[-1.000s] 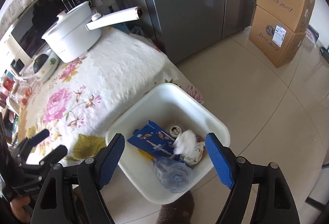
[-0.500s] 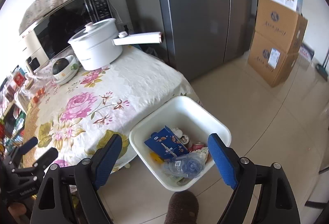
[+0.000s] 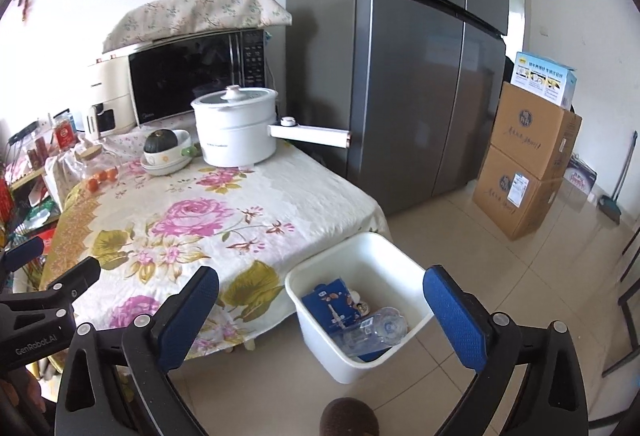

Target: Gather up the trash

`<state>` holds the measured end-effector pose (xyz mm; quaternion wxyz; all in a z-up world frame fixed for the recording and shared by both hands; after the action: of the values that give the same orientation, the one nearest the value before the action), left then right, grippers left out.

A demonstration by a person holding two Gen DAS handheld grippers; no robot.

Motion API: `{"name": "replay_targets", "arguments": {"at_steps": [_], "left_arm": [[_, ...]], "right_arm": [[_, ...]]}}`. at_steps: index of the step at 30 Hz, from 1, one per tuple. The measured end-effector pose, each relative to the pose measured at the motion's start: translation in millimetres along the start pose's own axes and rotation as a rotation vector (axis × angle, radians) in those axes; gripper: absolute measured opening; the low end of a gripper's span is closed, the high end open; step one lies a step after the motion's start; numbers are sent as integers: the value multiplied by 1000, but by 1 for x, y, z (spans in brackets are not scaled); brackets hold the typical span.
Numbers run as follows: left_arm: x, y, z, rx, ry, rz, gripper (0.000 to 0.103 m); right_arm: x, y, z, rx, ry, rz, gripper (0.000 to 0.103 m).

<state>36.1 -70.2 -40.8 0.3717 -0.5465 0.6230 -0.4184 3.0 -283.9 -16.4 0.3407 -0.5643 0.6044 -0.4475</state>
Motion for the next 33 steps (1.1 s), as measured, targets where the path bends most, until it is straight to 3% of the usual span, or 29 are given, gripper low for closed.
{"name": "replay_targets", "arguments": {"at_steps": [8, 33], "left_arm": [[-6, -13, -11, 81, -4, -6, 102], [12, -9, -13, 77, 73, -22, 102]], "right_arm": [[-9, -15, -9, 84, 27, -29, 103], [0, -19, -10, 101, 56, -14, 103]]}}
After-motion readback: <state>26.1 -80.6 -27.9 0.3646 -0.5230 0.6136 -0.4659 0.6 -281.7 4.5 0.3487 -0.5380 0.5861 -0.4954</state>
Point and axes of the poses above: each gripper's, at about its wrist camera, not at the fingertips, and z roughly the way its jaws point, x to its right, y to its underside, the point moved 9 cm from there along z, roughly the way its jaws point, and after that the axes turned 13 degrees about x, right-handed, at the moved point
